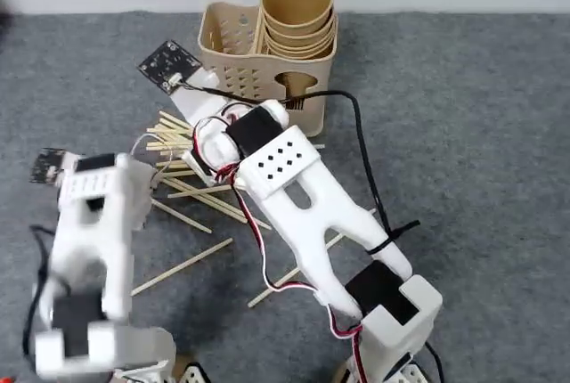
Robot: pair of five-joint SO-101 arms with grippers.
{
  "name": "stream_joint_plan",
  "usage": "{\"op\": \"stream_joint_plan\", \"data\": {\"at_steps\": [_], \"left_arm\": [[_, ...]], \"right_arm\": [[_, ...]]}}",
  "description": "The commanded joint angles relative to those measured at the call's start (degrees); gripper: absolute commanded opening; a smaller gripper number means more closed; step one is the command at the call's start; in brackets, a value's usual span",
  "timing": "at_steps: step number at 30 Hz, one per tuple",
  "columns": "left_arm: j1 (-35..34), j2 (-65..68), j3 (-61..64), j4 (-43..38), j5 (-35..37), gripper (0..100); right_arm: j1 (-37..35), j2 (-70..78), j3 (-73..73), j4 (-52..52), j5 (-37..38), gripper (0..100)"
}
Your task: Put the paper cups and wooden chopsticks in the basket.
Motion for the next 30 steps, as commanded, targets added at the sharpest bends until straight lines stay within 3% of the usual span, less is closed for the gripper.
{"op": "stream_joint_plan", "data": {"at_steps": [1, 4, 11, 17, 27, 30], "left_arm": [[0.00, 9.32, -12.53, 10.29, -0.88, 25], [0.09, 11.96, -20.62, 16.62, -1.14, 33], [2.37, 14.68, -24.22, 16.26, -1.14, 33], [2.11, 20.31, -24.48, 19.25, -2.64, 27], [2.20, 21.19, -24.22, 17.93, -3.60, 25], [2.46, 21.19, -24.22, 18.02, -5.80, 17]], "right_arm": [[-1.01, -3.30, -0.35, -0.04, -0.09, 13.7], [-1.01, -3.30, -0.35, -0.04, -0.09, 13.7], [-1.01, -2.33, -0.35, -0.04, -0.09, 13.7], [-0.92, -2.33, -0.44, -0.04, -0.09, 13.7], [-0.84, -1.98, -0.44, -3.12, -0.09, 13.4], [-0.84, -1.89, -0.44, -3.30, -0.09, 13.4]]}}
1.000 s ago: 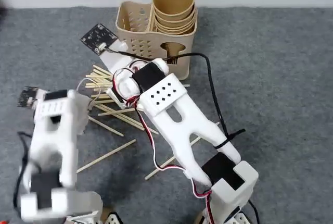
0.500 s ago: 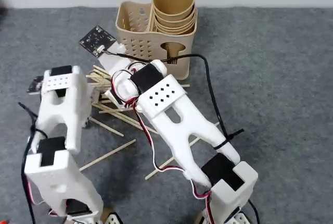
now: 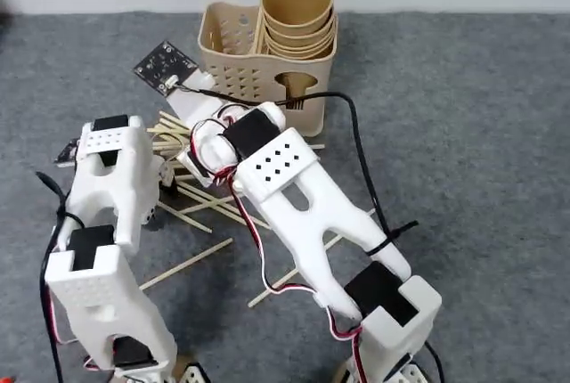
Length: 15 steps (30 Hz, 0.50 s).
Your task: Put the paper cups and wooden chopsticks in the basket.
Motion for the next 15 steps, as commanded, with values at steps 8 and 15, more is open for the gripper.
{"op": "stream_joint_plan", "data": {"at_steps": [8, 15], "left_arm": [[0.44, -0.70, -1.19, -0.44, -4.57, 1], [0.35, -3.34, -2.33, 1.05, -4.57, 1]], "right_arm": [[-0.13, -2.07, -0.53, -1.36, -0.09, 13.4], [-0.13, -2.15, -0.53, -1.36, -0.09, 13.4]]}}
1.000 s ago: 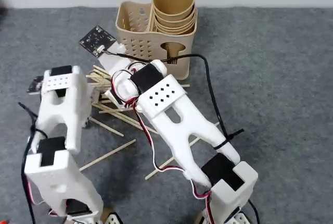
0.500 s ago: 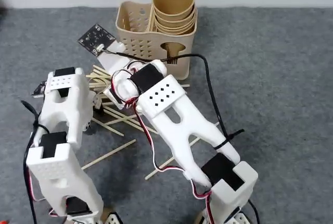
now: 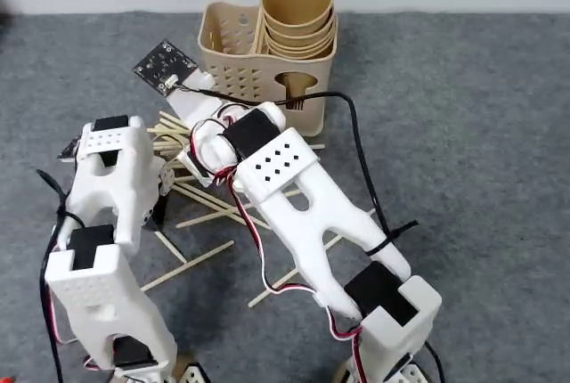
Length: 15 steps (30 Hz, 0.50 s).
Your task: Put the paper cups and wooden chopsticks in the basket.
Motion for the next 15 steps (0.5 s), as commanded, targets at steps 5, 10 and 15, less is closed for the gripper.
{"op": "stream_joint_plan", "data": {"at_steps": [5, 10, 15], "left_arm": [[0.53, -5.36, -2.51, 0.70, -2.46, 4], [0.26, -9.49, -2.51, 3.96, -4.31, 17], [0.00, -11.52, -2.24, 9.32, -11.52, 18]], "right_arm": [[-0.13, -1.98, -0.53, -1.36, -0.09, 13.4], [-0.13, -1.98, -0.53, -1.36, -0.09, 13.4], [-0.13, -1.98, -0.53, -1.36, -0.09, 13.3]]}}
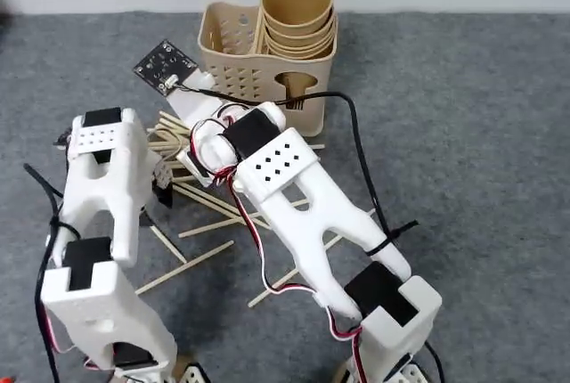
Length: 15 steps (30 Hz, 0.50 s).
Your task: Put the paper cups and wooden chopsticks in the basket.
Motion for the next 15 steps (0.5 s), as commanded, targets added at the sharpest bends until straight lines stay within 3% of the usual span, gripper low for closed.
{"op": "stream_joint_plan", "data": {"at_steps": [1, 9, 15], "left_arm": [[-0.62, -4.13, -1.80, 2.20, -3.69, 18], [-6.86, -3.96, -1.36, -2.02, -13.98, 18], [-7.74, -1.23, 3.21, -5.63, -18.37, 18]], "right_arm": [[-0.04, -1.98, -0.53, -1.36, -0.09, 13.3], [0.04, -2.24, -0.53, -1.36, -0.09, 13.3], [0.04, -2.15, -0.53, -1.36, -0.09, 13.3]]}}
